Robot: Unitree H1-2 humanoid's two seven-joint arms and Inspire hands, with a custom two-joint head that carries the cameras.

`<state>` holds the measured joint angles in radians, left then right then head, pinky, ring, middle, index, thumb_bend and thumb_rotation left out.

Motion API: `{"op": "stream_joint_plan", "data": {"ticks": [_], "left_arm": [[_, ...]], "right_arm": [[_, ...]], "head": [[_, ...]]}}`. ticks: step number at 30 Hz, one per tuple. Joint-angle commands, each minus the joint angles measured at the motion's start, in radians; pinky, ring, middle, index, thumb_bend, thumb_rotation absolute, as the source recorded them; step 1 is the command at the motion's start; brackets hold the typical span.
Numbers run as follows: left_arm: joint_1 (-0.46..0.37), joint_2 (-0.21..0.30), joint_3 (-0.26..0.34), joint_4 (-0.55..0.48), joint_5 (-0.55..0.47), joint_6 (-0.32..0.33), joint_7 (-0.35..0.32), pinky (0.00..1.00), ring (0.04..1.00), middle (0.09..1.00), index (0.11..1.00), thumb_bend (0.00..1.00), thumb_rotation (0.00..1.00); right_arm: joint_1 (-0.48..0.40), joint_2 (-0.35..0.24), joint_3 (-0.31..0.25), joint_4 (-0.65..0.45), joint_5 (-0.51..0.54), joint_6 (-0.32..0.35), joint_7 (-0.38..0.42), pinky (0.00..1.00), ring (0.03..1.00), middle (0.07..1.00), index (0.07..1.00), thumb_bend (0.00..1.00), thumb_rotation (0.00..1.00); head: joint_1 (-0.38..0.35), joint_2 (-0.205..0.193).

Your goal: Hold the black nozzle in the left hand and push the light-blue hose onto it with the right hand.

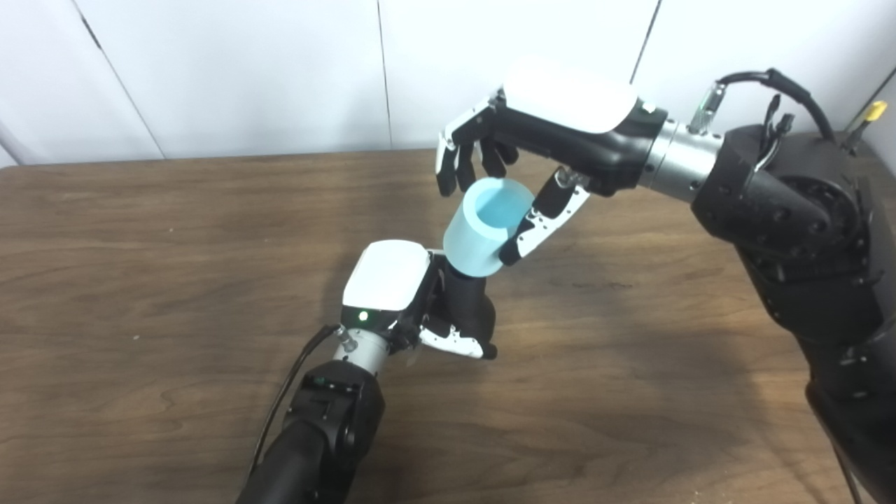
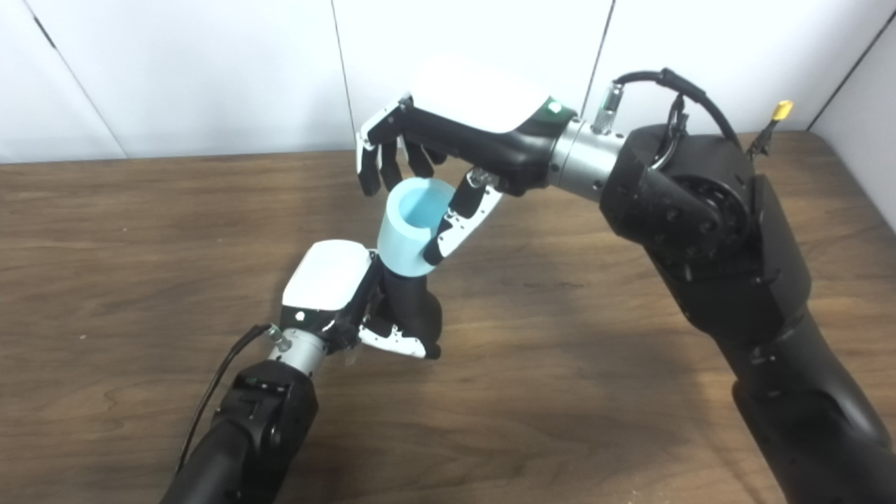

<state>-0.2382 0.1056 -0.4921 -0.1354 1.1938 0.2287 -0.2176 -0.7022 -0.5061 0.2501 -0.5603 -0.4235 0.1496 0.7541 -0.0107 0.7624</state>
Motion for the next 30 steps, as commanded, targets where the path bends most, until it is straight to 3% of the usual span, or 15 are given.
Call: {"op": "stream_joint_plan", "data": {"ticks": [1,23,30], "left_arm": [[-0.013,-0.005,-0.002,-0.006,0.017,0.01,-0.019,0.52,0.541,0.51,0.454,0.5,0.0],[-0.018,-0.009,-0.004,-0.012,0.02,0.013,-0.034,0.53,0.543,0.514,0.45,0.5,0.0],[-0.02,-0.012,-0.008,-0.01,0.027,0.014,-0.035,0.53,0.545,0.513,0.449,0.5,0.0]], "right_arm": [[-0.028,-0.015,-0.012,-0.011,-0.003,0.003,-0.008,0.26,0.338,0.448,0.538,0.51,0.0],[-0.01,-0.018,0.008,-0.015,-0.038,0.055,0.032,0.36,0.383,0.506,0.507,0.52,0.0],[0.008,-0.006,0.004,-0.004,-0.039,0.031,0.009,0.32,0.398,0.514,0.502,0.5,0.0]], "head": [[-0.001,0.001],[-0.002,0.006],[-0.002,0.005]]}}
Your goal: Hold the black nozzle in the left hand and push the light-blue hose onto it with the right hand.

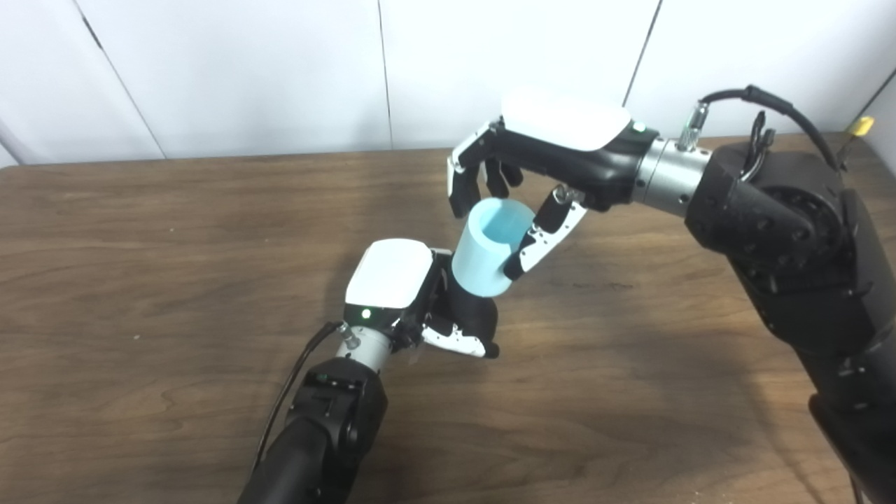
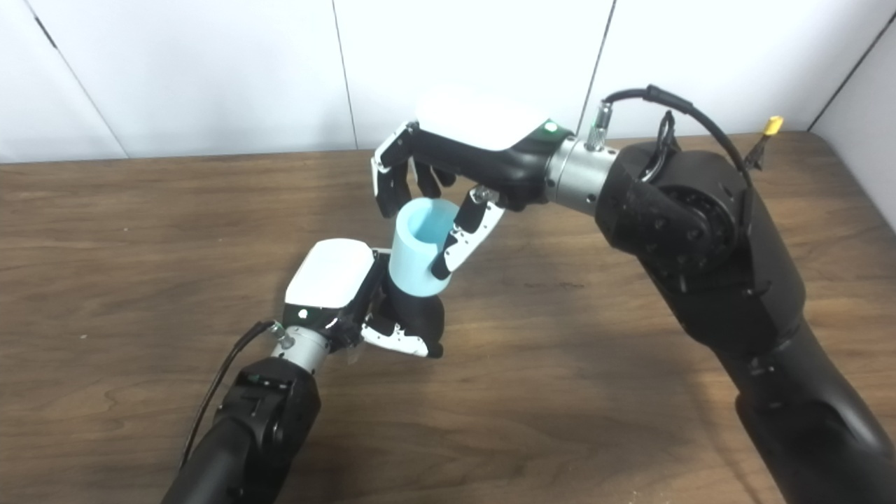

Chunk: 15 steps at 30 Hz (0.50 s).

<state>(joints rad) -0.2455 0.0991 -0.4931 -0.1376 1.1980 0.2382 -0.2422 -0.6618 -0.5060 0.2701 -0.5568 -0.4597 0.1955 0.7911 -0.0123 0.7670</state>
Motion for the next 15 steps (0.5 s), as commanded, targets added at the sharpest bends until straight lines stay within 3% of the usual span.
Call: {"op": "stream_joint_plan", "data": {"ticks": [1,15], "left_arm": [[-0.012,-0.005,-0.008,-0.007,0.024,0.005,-0.01,0.53,0.544,0.513,0.449,0.5,0.0],[-0.005,-0.011,-0.014,-0.023,0.043,0.008,-0.027,0.54,0.547,0.514,0.447,0.5,0.0]], "right_arm": [[-0.032,-0.006,-0.016,-0.006,-0.002,-0.018,-0.03,0.31,0.396,0.513,0.504,0.5,0.0],[-0.053,0.002,-0.005,0.008,-0.028,-0.003,-0.021,0.33,0.388,0.492,0.517,0.5,0.0]], "head": [[-0.001,0.001],[-0.005,0.006]]}}
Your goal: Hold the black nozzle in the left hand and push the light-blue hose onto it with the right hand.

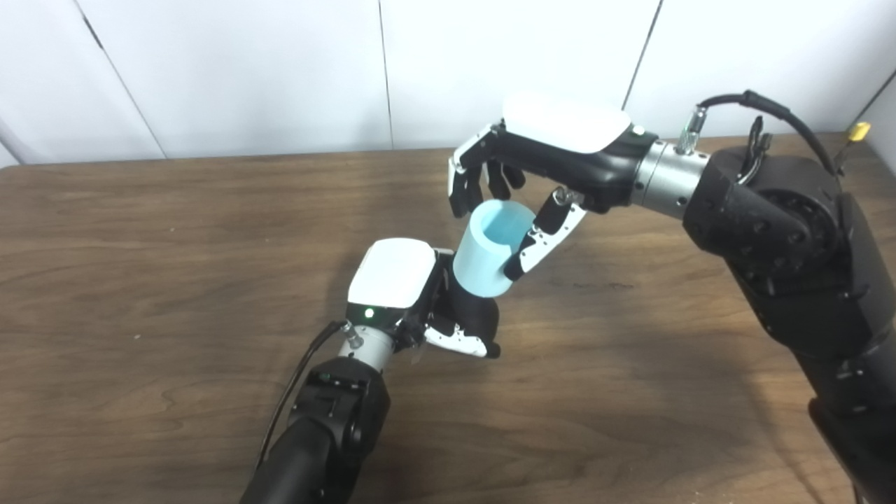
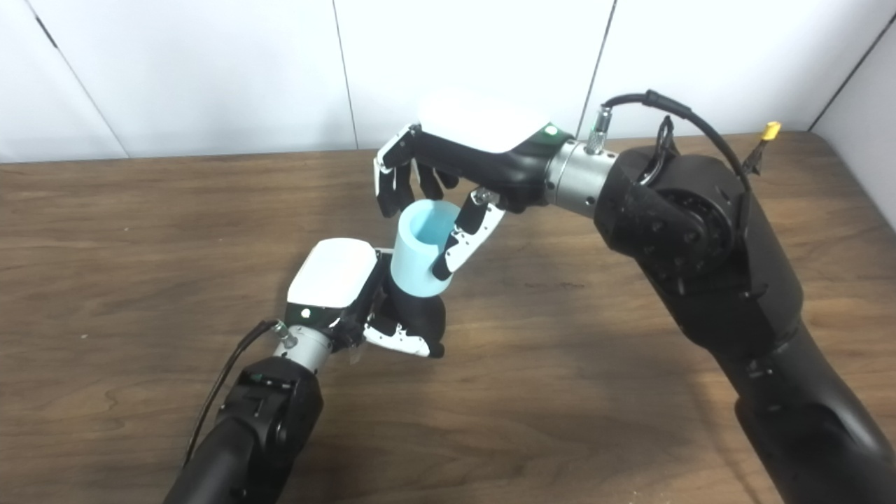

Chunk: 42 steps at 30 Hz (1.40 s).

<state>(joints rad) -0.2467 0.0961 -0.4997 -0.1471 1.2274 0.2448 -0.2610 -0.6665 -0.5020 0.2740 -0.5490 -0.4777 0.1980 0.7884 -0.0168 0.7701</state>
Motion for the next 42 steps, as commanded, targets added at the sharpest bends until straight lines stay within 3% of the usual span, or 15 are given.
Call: {"op": "stream_joint_plan", "data": {"ticks": [1,17,28,34,42], "left_arm": [[-0.002,-0.008,-0.007,-0.012,0.013,-0.002,-0.001,0.53,0.547,0.513,0.448,0.5,0.0],[0.0,-0.01,-0.016,-0.017,0.021,-0.001,-0.006,0.53,0.548,0.512,0.447,0.5,0.0],[0.002,-0.01,-0.027,-0.012,0.034,-0.005,0.016,0.52,0.545,0.509,0.449,0.5,0.0],[0.003,-0.016,-0.03,-0.017,0.033,0.004,0.001,0.54,0.55,0.514,0.443,0.5,0.0],[0.003,-0.017,-0.033,-0.025,0.039,0.006,-0.008,0.54,0.55,0.516,0.441,0.5,0.0]], "right_arm": [[-0.048,0.0,-0.009,0.003,-0.013,-0.011,-0.023,0.33,0.385,0.488,0.518,0.5,0.0],[-0.062,0.014,-0.008,0.025,-0.022,-0.022,-0.032,0.32,0.394,0.499,0.515,0.5,0.0],[-0.054,0.031,-0.011,0.062,-0.011,-0.089,-0.056,0.32,0.392,0.5,0.516,0.5,0.0],[-0.065,0.042,-0.005,0.069,-0.027,-0.087,-0.049,0.31,0.388,0.5,0.509,0.5,0.0],[-0.086,0.026,0.02,0.104,-0.04,-0.135,-0.037,0.3,0.382,0.495,0.51,0.49,0.0]], "head": [[0.0,0.003],[0.0,0.007],[-0.002,0.013],[-0.003,0.015],[-0.006,0.018]]}}
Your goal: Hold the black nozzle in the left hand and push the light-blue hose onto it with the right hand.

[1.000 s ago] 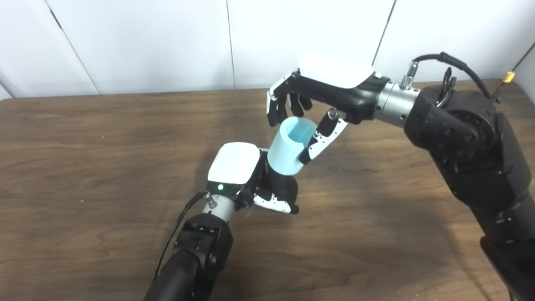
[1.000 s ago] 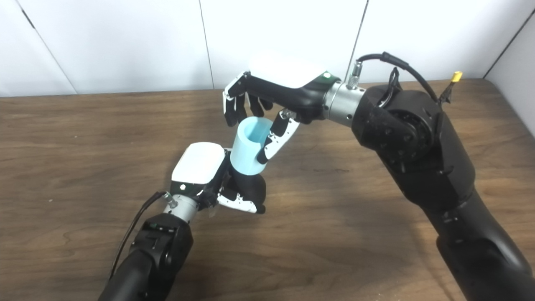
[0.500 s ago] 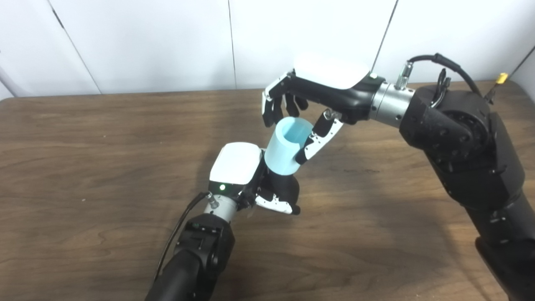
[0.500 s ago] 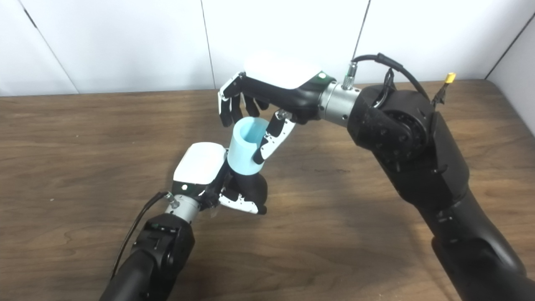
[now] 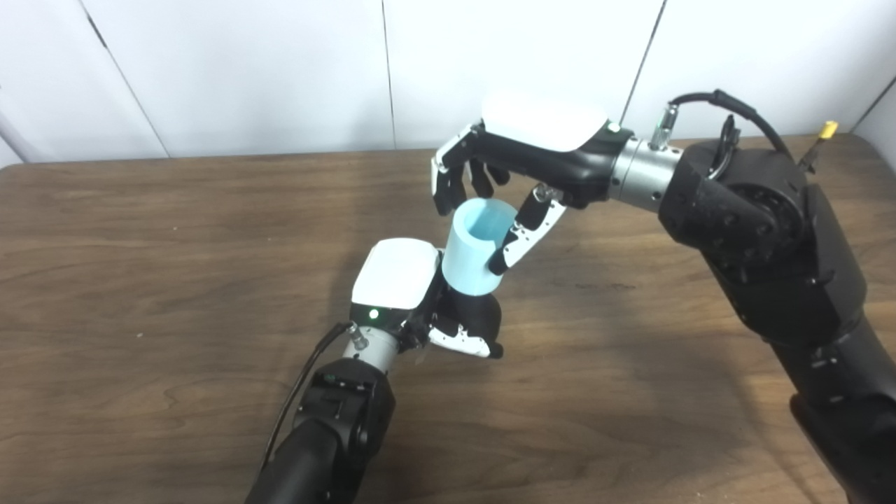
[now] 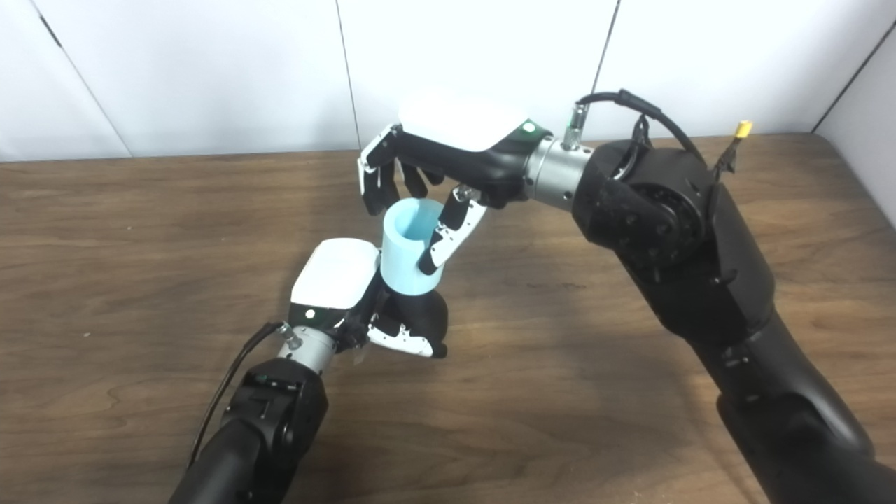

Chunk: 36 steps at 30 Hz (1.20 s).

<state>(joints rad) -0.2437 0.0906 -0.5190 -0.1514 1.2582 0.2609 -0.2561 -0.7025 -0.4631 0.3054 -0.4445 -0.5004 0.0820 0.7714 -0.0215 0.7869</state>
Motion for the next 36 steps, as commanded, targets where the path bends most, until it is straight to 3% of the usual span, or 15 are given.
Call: {"op": "stream_joint_plan", "data": {"ticks": [1,6,11,23,31,36], "left_arm": [[0.0,-0.011,-0.014,-0.022,0.009,-0.011,-0.014,0.54,0.551,0.515,0.441,0.5,0.0],[0.0,-0.01,-0.016,-0.023,0.013,-0.012,-0.018,0.53,0.55,0.515,0.44,0.5,0.0],[0.001,-0.011,-0.016,-0.024,0.014,-0.012,-0.019,0.53,0.549,0.519,0.438,0.5,0.0],[-0.002,-0.012,-0.017,-0.024,0.016,-0.011,-0.025,0.53,0.548,0.518,0.439,0.5,0.0],[-0.001,-0.017,-0.014,-0.019,0.012,-0.013,-0.013,0.53,0.547,0.519,0.437,0.5,0.0],[-0.001,-0.018,-0.012,-0.022,0.013,-0.01,-0.024,0.52,0.548,0.518,0.439,0.5,0.0]], "right_arm": [[-0.053,-0.016,-0.008,0.002,-0.016,-0.015,-0.013,0.31,0.386,0.497,0.506,0.5,0.0],[-0.085,-0.025,0.021,0.056,0.008,-0.055,0.009,0.29,0.384,0.499,0.518,0.49,0.0],[-0.113,-0.025,0.045,0.062,-0.009,-0.037,0.04,0.29,0.396,0.521,0.525,0.49,0.0],[-0.097,-0.03,0.048,0.061,-0.002,-0.029,0.059,0.27,0.401,0.523,0.526,0.49,0.0],[-0.087,-0.034,0.043,0.044,0.018,-0.012,0.068,0.38,0.392,0.506,0.55,0.5,0.0],[-0.095,-0.036,0.025,0.038,0.027,-0.031,0.042,0.32,0.373,0.491,0.551,0.51,0.0]], "head": [[-0.003,0.004],[-0.005,0.006],[-0.008,0.008],[-0.008,0.009],[-0.007,0.01],[-0.007,0.01]]}}
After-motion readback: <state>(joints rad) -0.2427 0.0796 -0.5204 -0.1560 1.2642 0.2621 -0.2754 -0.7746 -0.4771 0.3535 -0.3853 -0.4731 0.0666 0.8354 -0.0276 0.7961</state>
